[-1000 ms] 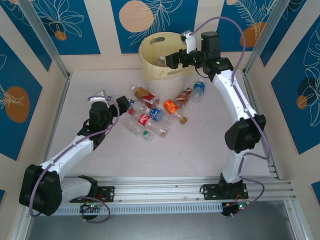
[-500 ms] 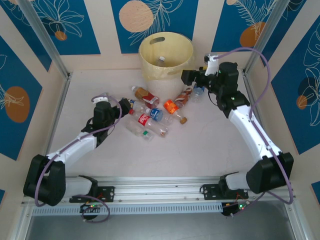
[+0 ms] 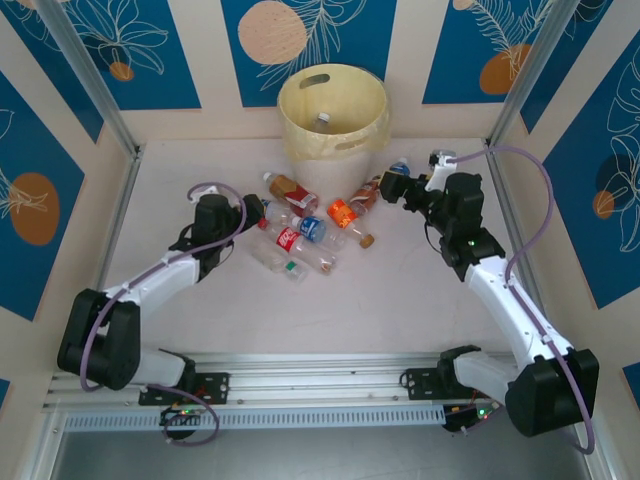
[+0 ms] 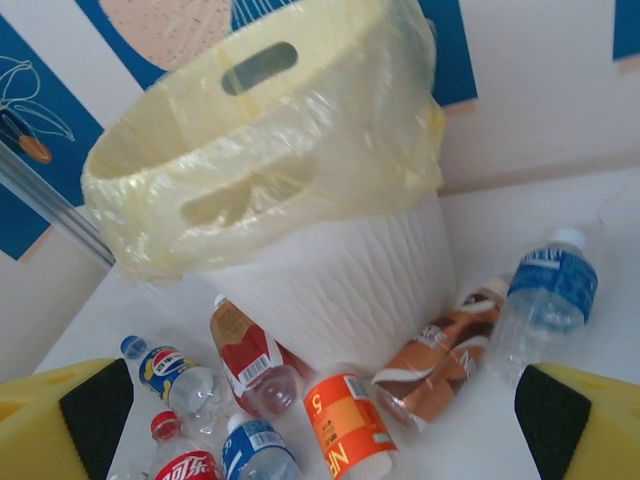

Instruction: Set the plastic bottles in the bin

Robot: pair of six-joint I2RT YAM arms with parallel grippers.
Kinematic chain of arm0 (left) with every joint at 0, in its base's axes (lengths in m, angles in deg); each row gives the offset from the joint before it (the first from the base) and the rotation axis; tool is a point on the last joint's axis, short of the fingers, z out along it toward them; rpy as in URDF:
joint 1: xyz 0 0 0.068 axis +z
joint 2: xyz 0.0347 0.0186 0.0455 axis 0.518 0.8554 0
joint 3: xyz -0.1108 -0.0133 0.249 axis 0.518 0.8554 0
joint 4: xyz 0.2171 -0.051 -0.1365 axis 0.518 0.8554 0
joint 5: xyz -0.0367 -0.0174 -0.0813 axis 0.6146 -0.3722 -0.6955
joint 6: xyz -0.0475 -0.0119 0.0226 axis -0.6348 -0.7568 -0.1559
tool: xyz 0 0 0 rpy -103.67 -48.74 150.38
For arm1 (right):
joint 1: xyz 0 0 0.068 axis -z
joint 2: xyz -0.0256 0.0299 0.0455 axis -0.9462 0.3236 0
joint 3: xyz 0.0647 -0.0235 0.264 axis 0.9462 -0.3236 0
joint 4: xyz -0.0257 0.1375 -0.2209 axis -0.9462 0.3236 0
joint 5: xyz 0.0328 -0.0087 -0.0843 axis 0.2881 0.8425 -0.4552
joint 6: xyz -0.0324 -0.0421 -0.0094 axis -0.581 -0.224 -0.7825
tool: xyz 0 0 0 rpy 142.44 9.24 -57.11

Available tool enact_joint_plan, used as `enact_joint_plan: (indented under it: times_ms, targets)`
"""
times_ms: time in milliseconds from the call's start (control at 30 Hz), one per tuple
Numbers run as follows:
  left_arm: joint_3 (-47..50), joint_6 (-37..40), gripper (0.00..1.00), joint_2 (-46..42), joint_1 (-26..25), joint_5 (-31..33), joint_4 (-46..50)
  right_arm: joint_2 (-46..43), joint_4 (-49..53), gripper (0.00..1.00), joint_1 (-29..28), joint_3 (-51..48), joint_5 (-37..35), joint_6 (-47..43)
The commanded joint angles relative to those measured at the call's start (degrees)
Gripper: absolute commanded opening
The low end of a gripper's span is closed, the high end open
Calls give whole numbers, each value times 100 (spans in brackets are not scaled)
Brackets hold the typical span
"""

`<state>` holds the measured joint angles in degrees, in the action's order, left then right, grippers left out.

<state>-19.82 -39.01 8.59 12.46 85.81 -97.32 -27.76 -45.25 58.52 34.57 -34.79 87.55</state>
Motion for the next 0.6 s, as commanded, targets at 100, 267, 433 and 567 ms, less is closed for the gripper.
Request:
enact_joint_plan:
  times_ms: [100,267,433,567]
  targets:
    - [-369,-139,100,338,115,-198,238,-113,-133,99,49,-233,-336,474]
    - [-643,-259,100,632,136,-188,562,-121,21,100,65,-157,-631,441]
    - [-1201,-665,100,1005,396,-186,1512,-118,126,99,109,-201,-707,461]
    - [-1493,-733,100,1382,595,-568,1668,-144,266,99,161,-175,-773,447]
